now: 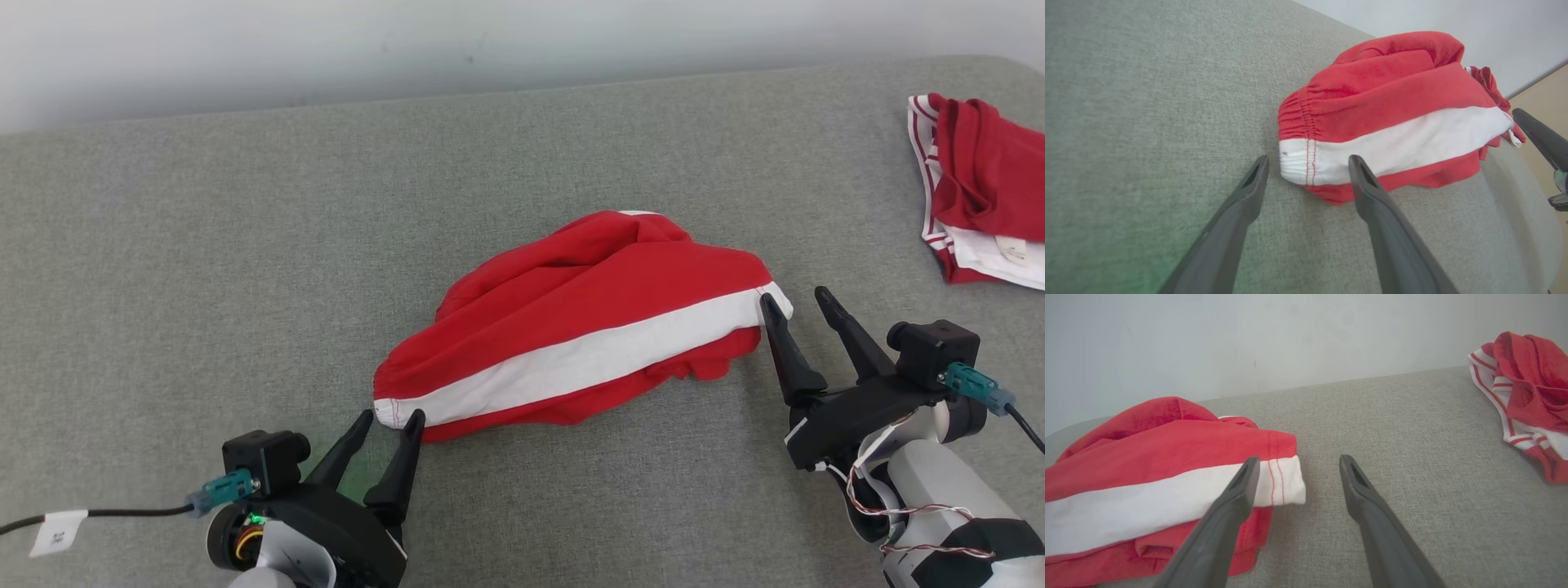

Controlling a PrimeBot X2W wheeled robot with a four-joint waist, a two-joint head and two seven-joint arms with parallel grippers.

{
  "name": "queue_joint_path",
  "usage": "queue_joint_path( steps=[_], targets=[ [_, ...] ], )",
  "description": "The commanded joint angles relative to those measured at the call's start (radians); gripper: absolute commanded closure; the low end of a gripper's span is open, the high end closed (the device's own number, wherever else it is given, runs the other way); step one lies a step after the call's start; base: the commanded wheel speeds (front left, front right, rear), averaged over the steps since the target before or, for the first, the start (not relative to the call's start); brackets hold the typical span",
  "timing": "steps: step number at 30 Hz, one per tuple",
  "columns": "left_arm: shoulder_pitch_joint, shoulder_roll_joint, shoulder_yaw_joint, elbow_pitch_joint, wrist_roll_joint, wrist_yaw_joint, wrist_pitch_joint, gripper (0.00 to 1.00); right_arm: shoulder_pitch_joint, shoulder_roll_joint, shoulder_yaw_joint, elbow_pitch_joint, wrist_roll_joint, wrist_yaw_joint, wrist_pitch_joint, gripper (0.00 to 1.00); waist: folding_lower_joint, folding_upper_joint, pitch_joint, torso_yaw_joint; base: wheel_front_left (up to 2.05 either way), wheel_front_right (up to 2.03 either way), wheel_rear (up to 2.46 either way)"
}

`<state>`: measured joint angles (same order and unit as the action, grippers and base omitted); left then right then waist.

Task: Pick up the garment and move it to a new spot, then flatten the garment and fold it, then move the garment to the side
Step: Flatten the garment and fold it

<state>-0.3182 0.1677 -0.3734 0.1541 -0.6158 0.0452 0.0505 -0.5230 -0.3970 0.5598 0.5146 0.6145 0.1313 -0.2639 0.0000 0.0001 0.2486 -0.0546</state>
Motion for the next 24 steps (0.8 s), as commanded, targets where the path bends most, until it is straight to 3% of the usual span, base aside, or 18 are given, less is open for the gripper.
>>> queue_joint_path(
  steps=[1,3,4,5,6,22,23,24],
  targets=[
    [-0.015,0.000,0.001,0.019,-0.002,-0.009,-0.010,0.00,-0.006,-0.008,0.005,0.001,0.004,-0.001,0.001,0.00,0.0000,-0.0001,-0.002,-0.003,0.00,0.00,0.00],
    [-0.026,0.000,-0.002,0.037,-0.004,-0.015,-0.010,0.00,-0.007,-0.010,0.007,0.001,0.007,-0.001,0.001,0.00,0.0000,-0.0001,-0.003,-0.007,0.00,0.00,0.00],
    [-0.031,0.000,-0.004,0.043,-0.004,-0.018,-0.010,0.49,-0.008,-0.011,0.009,0.000,0.009,-0.001,0.001,0.00,0.0000,-0.0001,-0.004,-0.009,0.00,0.00,0.00],
    [-0.035,0.000,-0.003,0.048,-0.005,-0.020,-0.015,0.91,-0.008,-0.012,0.010,0.000,0.010,-0.001,0.001,0.00,0.0000,-0.0001,-0.004,-0.010,0.00,0.00,0.00],
    [-0.038,-0.001,-0.006,0.053,-0.007,-0.028,-0.017,1.00,-0.007,-0.011,0.011,0.001,0.016,-0.001,0.001,0.00,0.0000,-0.0001,-0.004,-0.010,0.00,0.00,0.00],
    [-0.051,0.012,-0.018,0.054,0.002,-0.048,-0.045,1.00,-0.107,-0.017,0.203,0.132,0.229,-0.001,0.001,0.00,0.0000,-0.0001,-0.004,0.019,0.00,0.00,0.00],
    [-0.050,0.011,-0.018,0.054,0.000,-0.049,-0.047,1.00,-0.110,-0.020,0.223,0.136,0.245,-0.001,0.001,0.10,0.0000,-0.0001,-0.005,0.020,0.00,0.00,0.00],
    [-0.049,0.011,-0.017,0.053,0.001,-0.050,-0.057,1.00,-0.115,-0.024,0.244,0.137,0.252,-0.001,0.001,0.56,0.0000,-0.0001,-0.007,0.020,0.00,0.00,0.00]
  ],
)
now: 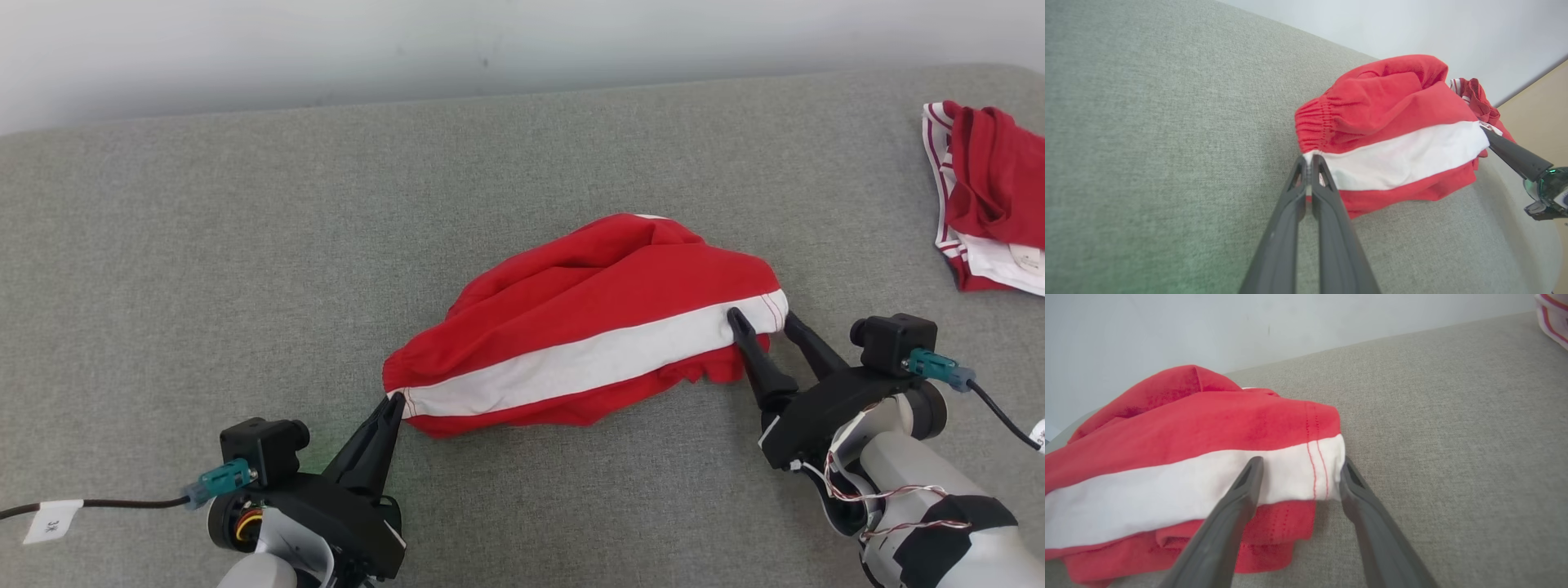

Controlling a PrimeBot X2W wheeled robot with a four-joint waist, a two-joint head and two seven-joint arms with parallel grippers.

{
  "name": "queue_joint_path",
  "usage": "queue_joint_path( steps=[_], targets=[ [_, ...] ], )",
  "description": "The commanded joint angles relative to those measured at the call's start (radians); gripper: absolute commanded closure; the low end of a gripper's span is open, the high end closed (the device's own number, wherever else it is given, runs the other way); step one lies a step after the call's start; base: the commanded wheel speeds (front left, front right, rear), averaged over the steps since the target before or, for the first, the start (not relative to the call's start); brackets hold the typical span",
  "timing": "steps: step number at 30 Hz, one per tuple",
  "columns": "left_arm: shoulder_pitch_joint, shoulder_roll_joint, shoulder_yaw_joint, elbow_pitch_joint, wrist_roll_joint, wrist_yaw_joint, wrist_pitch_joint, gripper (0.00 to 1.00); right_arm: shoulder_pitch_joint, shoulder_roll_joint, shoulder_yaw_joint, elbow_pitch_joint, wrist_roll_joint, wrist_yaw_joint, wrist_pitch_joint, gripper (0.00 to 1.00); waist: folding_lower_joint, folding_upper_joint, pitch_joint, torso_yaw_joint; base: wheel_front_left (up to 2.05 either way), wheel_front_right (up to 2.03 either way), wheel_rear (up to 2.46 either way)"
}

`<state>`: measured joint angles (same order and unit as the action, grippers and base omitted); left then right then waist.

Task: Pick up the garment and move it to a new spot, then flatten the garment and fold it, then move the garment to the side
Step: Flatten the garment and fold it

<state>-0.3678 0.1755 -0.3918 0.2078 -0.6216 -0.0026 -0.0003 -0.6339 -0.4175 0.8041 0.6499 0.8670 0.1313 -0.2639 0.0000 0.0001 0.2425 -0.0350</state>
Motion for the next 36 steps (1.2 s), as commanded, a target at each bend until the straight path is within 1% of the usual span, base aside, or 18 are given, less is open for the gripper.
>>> queue_joint_path(
  steps=[1,2,7,10,12,15,20,22,27,31,33,36],
  targets=[
    [0.001,0.003,0.002,-0.001,0.007,-0.002,-0.009,1.00,-0.013,-0.010,0.012,0.001,0.007,-0.001,0.001,0.97,0.0000,-0.0001,-0.002,0.000,0.00,0.00,0.00],
    [0.003,0.003,0.001,0.001,0.005,-0.005,-0.014,1.00,-0.015,-0.014,0.021,0.000,0.015,-0.001,0.001,1.00,0.0000,-0.0001,-0.005,-0.001,0.00,0.00,0.00],
    [-0.001,0.007,0.008,-0.014,0.001,-0.021,-0.052,1.00,-0.015,-0.047,0.007,-0.045,-0.001,-0.001,0.001,1.00,0.0000,-0.0001,-0.017,-0.002,0.00,0.00,0.00],
    [-0.002,0.002,0.019,-0.028,-0.034,-0.042,-0.060,1.00,0.006,-0.076,-0.025,-0.099,-0.024,-0.001,0.001,1.00,0.0000,-0.0001,-0.033,-0.003,0.00,0.00,0.00],
    [-0.004,-0.002,0.033,-0.042,-0.074,-0.058,-0.049,1.00,0.017,-0.098,-0.047,-0.143,-0.038,-0.001,0.000,1.00,0.0000,-0.0001,-0.048,-0.007,0.00,0.00,0.00],
    [-0.027,0.006,0.054,-0.072,-0.136,-0.082,-0.021,1.00,0.026,-0.135,-0.079,-0.215,-0.054,-0.001,0.000,1.00,0.0000,-0.0001,-0.079,-0.017,0.00,0.00,0.00],
    [-0.100,0.032,0.071,-0.142,-0.239,-0.111,0.058,1.00,0.005,-0.189,-0.116,-0.332,-0.049,-0.001,0.000,1.00,0.0000,-0.0001,-0.148,-0.037,0.00,0.00,0.00],
    [-0.149,0.040,0.082,-0.168,-0.274,-0.116,0.089,1.00,-0.021,-0.219,-0.116,-0.365,-0.043,-0.001,0.000,1.00,0.0000,-0.0001,-0.180,-0.044,0.00,0.00,0.00],
    [-0.303,0.052,0.101,-0.205,-0.367,-0.116,0.194,1.00,-0.136,-0.282,-0.088,-0.425,0.022,-0.001,0.020,1.00,0.0000,-0.0001,-0.242,-0.060,0.00,0.00,0.00],
    [-0.428,0.053,0.111,-0.183,-0.386,-0.108,0.249,1.00,-0.245,-0.319,-0.065,-0.444,0.058,-0.001,0.058,1.00,0.0000,-0.0001,-0.263,-0.065,0.00,0.00,0.00],
    [-0.483,0.059,0.108,-0.164,-0.373,-0.107,0.263,1.00,-0.293,-0.337,-0.054,-0.441,0.065,-0.001,0.071,1.00,0.0000,-0.0001,-0.266,-0.067,0.00,0.00,0.00],
    [-0.540,0.055,0.107,-0.125,-0.378,-0.109,0.274,1.00,-0.350,-0.348,-0.040,-0.423,0.081,-0.001,0.079,1.00,0.0000,-0.0001,-0.259,-0.069,0.00,0.00,0.00]
  ],
)
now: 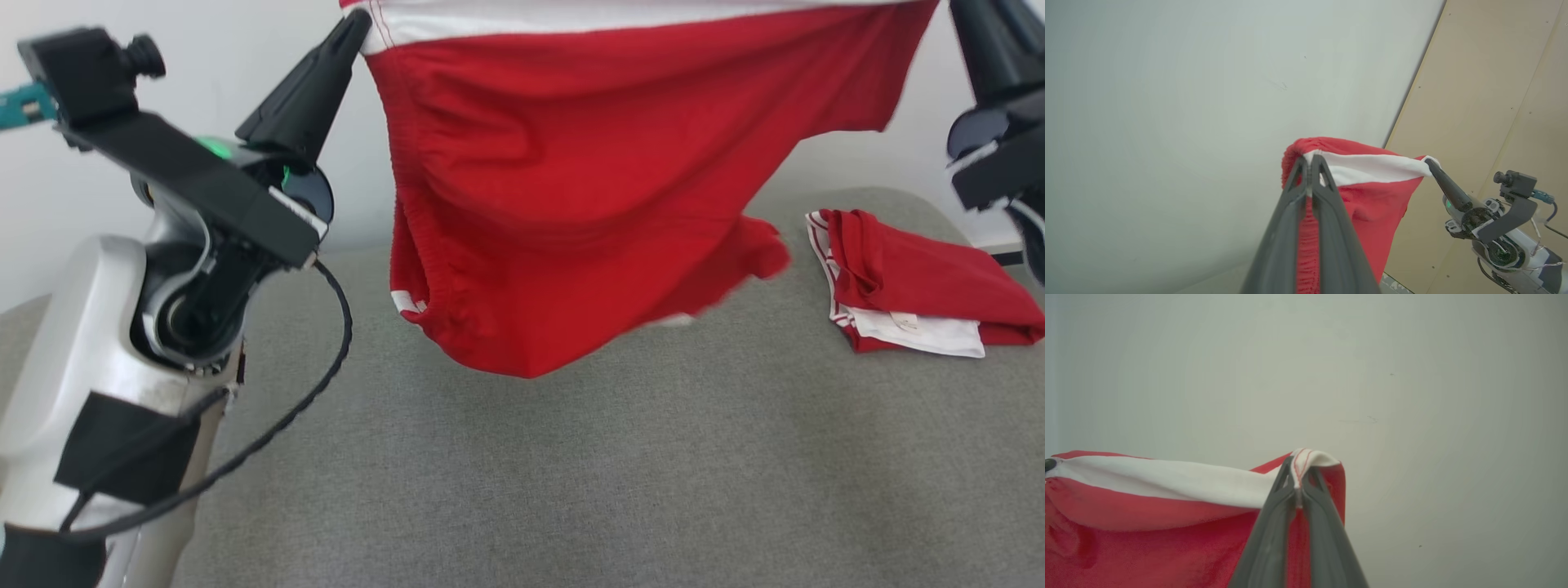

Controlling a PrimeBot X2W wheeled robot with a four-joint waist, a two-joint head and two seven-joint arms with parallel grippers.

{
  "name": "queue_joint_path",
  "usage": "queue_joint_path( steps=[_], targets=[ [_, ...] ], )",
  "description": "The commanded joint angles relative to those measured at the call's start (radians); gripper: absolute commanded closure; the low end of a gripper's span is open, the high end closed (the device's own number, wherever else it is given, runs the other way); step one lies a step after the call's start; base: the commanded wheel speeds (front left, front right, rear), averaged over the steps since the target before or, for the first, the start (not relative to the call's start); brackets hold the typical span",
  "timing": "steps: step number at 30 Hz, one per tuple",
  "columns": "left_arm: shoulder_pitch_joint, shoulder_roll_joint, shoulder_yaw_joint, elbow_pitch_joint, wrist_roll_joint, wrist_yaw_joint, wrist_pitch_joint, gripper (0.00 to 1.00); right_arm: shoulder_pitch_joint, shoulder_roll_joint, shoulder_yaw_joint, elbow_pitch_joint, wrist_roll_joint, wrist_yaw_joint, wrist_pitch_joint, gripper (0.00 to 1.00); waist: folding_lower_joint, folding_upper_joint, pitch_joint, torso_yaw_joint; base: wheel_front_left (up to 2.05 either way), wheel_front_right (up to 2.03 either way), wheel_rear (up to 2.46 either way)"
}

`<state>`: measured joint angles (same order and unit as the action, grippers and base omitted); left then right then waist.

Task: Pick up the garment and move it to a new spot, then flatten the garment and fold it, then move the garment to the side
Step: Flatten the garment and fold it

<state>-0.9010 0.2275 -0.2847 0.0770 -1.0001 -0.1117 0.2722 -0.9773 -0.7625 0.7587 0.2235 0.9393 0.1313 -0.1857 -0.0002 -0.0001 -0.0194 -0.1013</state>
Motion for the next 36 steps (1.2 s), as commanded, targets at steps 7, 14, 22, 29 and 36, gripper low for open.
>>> queue_joint_path(
  steps=[7,14,22,29,36],
  targets=[
    [-0.130,0.006,-0.043,0.153,0.047,-0.012,-0.017,1.00,-0.131,0.038,0.054,0.127,0.012,-0.001,0.018,1.00,0.0002,0.0001,0.069,-0.011,0.00,0.00,0.00],
    [-0.422,0.028,-0.214,0.361,0.175,-0.018,-0.233,1.00,-0.394,0.180,0.114,0.359,-0.029,-0.001,-0.026,1.00,0.0002,0.0001,0.290,-0.024,0.00,0.00,0.00],
    [-0.696,0.124,-0.409,0.535,0.252,-0.019,-0.512,1.00,-0.653,0.342,-0.009,0.520,-0.188,-0.001,-0.079,1.00,0.0002,0.0001,0.502,-0.101,0.00,0.00,0.00],
    [-0.816,0.168,-0.478,0.469,0.247,-0.019,-0.537,1.00,-0.643,0.409,-0.198,0.445,-0.376,-0.001,-0.079,1.00,0.0002,0.0001,0.660,-0.128,0.00,0.00,0.00],
    [-0.699,0.197,-0.481,0.387,0.203,-0.019,-0.538,1.00,-0.527,0.441,-0.200,0.427,-0.394,-0.001,-0.079,1.00,0.0002,0.0001,0.715,-0.110,0.00,0.00,0.00]
  ],
)
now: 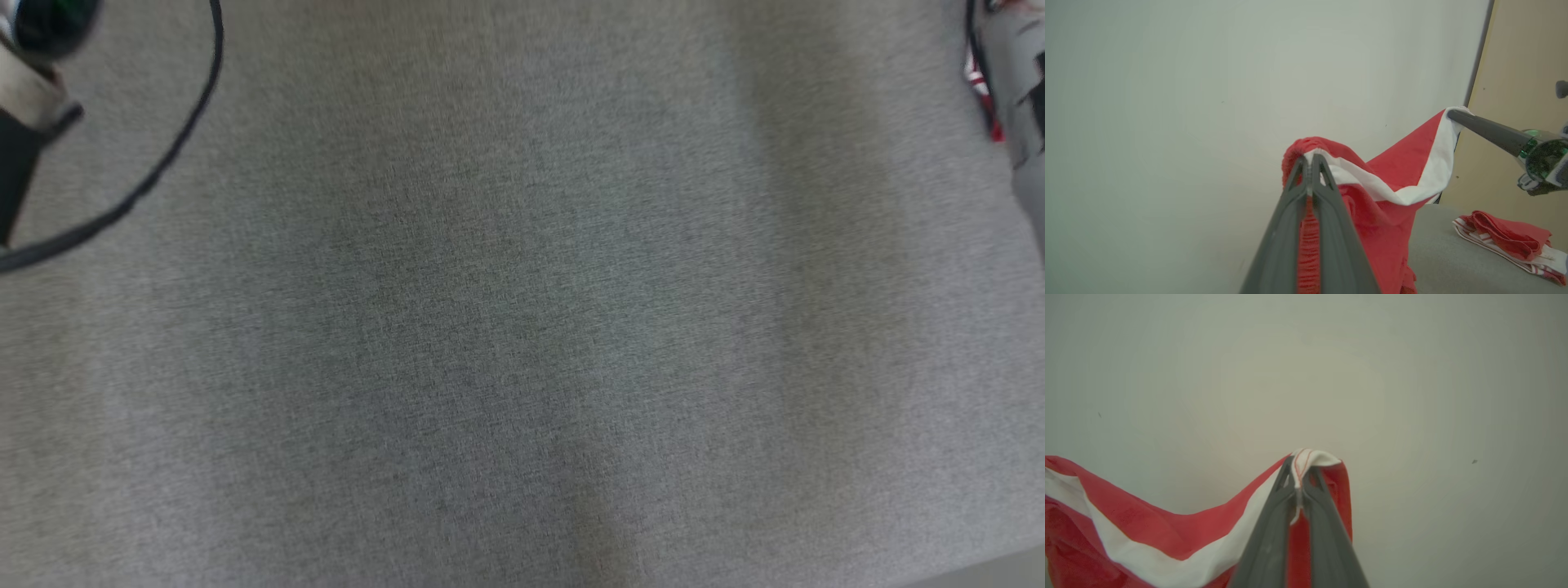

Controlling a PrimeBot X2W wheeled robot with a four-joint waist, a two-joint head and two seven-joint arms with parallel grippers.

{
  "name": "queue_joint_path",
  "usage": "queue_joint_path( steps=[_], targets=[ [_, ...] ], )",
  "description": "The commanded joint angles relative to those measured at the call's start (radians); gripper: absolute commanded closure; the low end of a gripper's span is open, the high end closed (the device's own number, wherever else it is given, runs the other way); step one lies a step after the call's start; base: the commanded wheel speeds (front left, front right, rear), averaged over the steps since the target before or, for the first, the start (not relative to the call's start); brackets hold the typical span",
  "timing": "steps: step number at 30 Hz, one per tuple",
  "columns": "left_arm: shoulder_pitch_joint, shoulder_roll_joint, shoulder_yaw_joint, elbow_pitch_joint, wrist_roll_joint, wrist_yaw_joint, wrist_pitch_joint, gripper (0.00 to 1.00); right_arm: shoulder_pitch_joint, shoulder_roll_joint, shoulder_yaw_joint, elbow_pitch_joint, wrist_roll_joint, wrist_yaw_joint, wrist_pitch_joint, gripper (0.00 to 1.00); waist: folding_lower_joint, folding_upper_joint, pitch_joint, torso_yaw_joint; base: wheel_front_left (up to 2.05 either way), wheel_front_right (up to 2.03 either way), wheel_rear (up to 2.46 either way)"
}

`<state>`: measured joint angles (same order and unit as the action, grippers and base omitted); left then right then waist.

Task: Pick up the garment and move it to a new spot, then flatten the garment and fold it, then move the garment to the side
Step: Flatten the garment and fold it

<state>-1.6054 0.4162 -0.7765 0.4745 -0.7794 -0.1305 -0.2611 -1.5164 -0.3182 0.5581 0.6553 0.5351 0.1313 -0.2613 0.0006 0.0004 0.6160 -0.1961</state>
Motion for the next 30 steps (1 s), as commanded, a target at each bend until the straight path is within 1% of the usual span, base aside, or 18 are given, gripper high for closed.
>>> queue_joint_path(
  steps=[1,4,6,8,10,11,15,16,18,23,25,27,30],
  targets=[
    [0.026,0.008,0.014,-0.026,-0.029,0.000,-0.005,1.00,0.036,-0.005,0.003,-0.007,0.022,-0.001,-0.004,1.00,-0.0006,-0.0004,0.081,-0.010,0.00,0.00,0.00],
    [0.127,0.022,0.000,-0.065,-0.070,0.000,-0.005,1.00,0.125,-0.031,0.045,-0.025,0.068,-0.001,-0.004,1.00,-0.0006,-0.0004,0.067,0.007,0.00,0.00,0.00],
    [0.192,0.051,-0.004,-0.110,-0.101,0.000,-0.005,1.00,0.194,-0.063,0.078,-0.056,0.118,-0.001,-0.004,1.00,-0.0006,-0.0004,0.044,0.014,0.00,0.00,0.00],
    [0.274,0.076,-0.020,-0.166,-0.136,0.000,-0.005,1.00,0.270,-0.111,0.098,-0.099,0.173,-0.001,-0.004,1.00,-0.0006,-0.0004,0.016,0.025,0.00,0.00,0.00],
    [0.375,0.105,-0.010,-0.226,-0.179,0.000,-0.005,1.00,0.363,-0.161,0.118,-0.147,0.232,-0.001,-0.004,1.00,-0.0006,-0.0004,-0.019,0.035,0.00,0.00,0.00],
    [0.375,0.105,-0.010,-0.226,-0.179,0.000,-0.005,1.00,0.363,-0.161,0.118,-0.147,0.232,-0.001,-0.004,1.00,-0.0006,-0.0004,-0.019,0.035,0.00,0.00,0.00],
    [0.591,0.168,-0.007,-0.349,-0.247,0.000,-0.005,1.00,0.538,-0.252,0.179,-0.246,0.381,-0.001,-0.004,1.00,-0.0006,-0.0004,-0.095,0.050,0.00,0.00,0.00],
    [0.646,0.175,0.001,-0.373,-0.271,0.001,-0.005,1.00,0.576,-0.278,0.201,-0.271,0.419,-0.001,-0.004,1.00,-0.0006,-0.0004,-0.114,0.053,0.00,0.00,0.00],
    [0.760,0.187,0.007,-0.413,-0.282,0.019,-0.003,1.00,0.643,-0.324,0.237,-0.320,0.485,-0.001,-0.004,1.00,-0.0006,-0.0004,-0.150,0.056,0.00,0.00,0.00],
    [1.005,0.193,0.043,-0.502,-0.305,0.102,-0.003,1.00,0.772,-0.413,0.302,-0.417,0.582,-0.001,-0.004,1.00,-0.0006,-0.0004,-0.224,0.062,0.00,0.00,0.00],
    [1.088,0.187,0.060,-0.531,-0.305,0.132,-0.003,1.00,0.808,-0.450,0.309,-0.434,0.592,-0.001,-0.005,1.00,-0.0006,-0.0004,-0.250,0.067,0.00,0.00,0.00],
    [1.159,0.180,0.068,-0.558,-0.297,0.156,-0.003,1.00,0.845,-0.473,0.311,-0.447,0.593,-0.002,-0.005,1.00,-0.0006,-0.0004,-0.277,0.072,0.00,0.00,0.00],
    [1.255,0.178,0.056,-0.586,-0.275,0.186,-0.003,1.00,0.904,-0.507,0.307,-0.454,0.584,-0.002,-0.005,1.00,-0.0006,-0.0004,-0.322,0.079,0.00,0.00,0.00]
  ],
)
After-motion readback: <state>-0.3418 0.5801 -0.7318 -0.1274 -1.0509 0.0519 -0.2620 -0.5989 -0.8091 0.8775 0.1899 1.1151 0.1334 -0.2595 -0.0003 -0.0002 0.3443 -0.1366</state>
